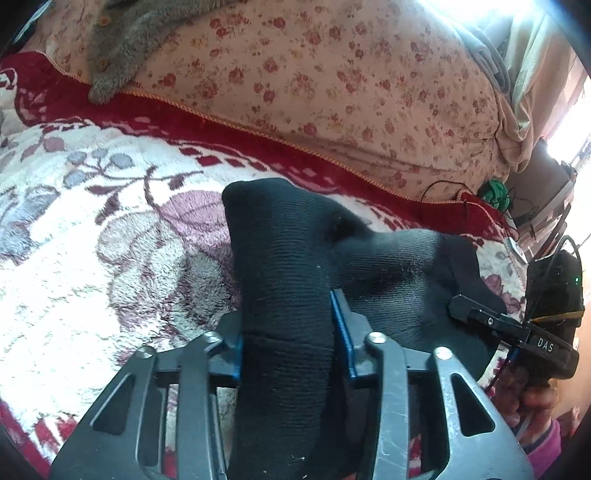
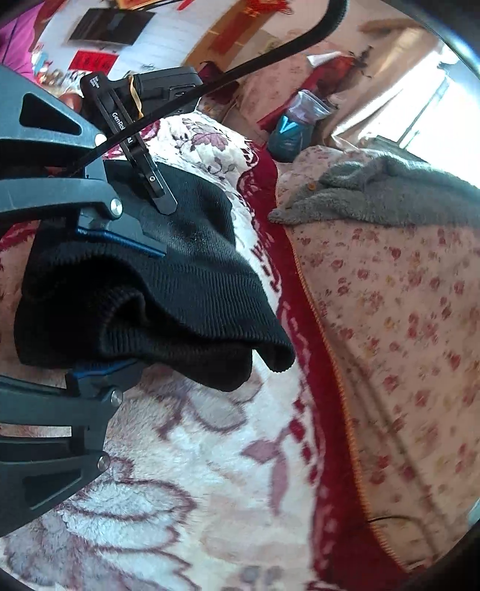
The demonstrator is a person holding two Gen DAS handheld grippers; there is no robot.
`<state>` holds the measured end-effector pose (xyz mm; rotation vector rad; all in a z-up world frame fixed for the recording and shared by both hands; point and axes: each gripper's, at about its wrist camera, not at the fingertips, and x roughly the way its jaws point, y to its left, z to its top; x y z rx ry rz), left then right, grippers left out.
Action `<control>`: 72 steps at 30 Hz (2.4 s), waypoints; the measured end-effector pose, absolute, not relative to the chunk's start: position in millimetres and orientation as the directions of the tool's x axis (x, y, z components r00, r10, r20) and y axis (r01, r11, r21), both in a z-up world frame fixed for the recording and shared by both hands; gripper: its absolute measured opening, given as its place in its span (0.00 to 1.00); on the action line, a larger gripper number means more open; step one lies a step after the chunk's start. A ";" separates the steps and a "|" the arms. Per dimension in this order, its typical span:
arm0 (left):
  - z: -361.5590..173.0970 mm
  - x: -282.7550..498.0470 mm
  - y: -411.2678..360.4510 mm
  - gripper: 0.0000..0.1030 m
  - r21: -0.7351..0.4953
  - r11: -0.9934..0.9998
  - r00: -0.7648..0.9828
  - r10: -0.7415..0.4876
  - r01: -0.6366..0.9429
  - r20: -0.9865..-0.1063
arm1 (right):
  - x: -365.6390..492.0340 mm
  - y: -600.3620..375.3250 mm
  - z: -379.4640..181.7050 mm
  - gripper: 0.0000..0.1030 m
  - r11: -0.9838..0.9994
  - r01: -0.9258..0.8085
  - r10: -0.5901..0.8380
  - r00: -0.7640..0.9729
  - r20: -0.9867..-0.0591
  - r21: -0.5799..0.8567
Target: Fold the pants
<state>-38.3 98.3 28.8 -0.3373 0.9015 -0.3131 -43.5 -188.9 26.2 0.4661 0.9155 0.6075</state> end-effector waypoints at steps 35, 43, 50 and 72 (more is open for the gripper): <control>89.9 -95.6 244.4 0.33 -0.376 0.923 0.726 -0.205 -0.079 -0.656 | -36.5 -31.7 80.9 0.42 0.647 -0.478 0.761 0.363 -0.537 0.594; 90.8 -101.6 286.7 0.33 -0.371 0.915 0.741 -0.140 -0.155 -0.656 | -24.5 17.5 77.4 0.42 0.620 -0.514 0.779 0.314 -0.543 0.592; 85.6 -99.5 319.8 0.33 -0.384 0.898 0.738 -0.107 -0.217 -0.667 | -13.1 55.9 68.1 0.42 0.598 -0.533 0.791 0.273 -0.548 0.598; 40.9 -71.2 366.1 0.34 -0.424 0.840 0.677 -0.096 -0.338 -0.730 | 31.7 101.0 16.0 0.44 0.593 -0.499 0.783 0.175 -0.597 0.632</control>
